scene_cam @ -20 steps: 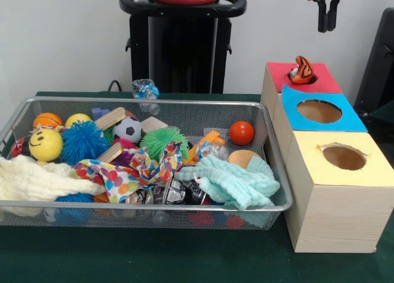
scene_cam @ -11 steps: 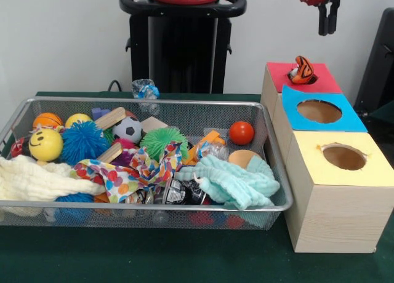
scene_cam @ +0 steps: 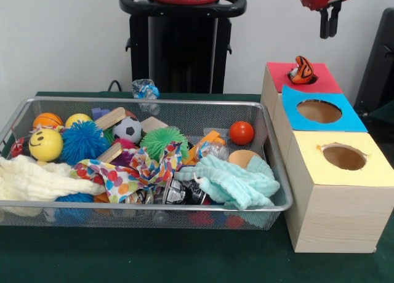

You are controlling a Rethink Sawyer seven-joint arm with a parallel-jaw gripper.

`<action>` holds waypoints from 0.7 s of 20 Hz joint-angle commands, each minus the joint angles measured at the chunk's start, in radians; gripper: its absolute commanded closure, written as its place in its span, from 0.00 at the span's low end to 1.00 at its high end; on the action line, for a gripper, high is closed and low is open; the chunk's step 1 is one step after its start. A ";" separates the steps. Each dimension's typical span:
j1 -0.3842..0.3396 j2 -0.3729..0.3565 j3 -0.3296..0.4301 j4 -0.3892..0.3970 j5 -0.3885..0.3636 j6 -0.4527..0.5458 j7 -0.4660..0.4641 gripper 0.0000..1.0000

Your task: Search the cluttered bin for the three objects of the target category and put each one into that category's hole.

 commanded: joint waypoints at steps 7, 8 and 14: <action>0.031 0.121 -0.092 -0.042 -0.174 -0.130 0.005 1.00; 0.031 0.130 -0.096 -0.045 -0.179 -0.134 0.003 1.00; 0.029 0.176 -0.110 -0.070 -0.206 -0.149 -0.010 1.00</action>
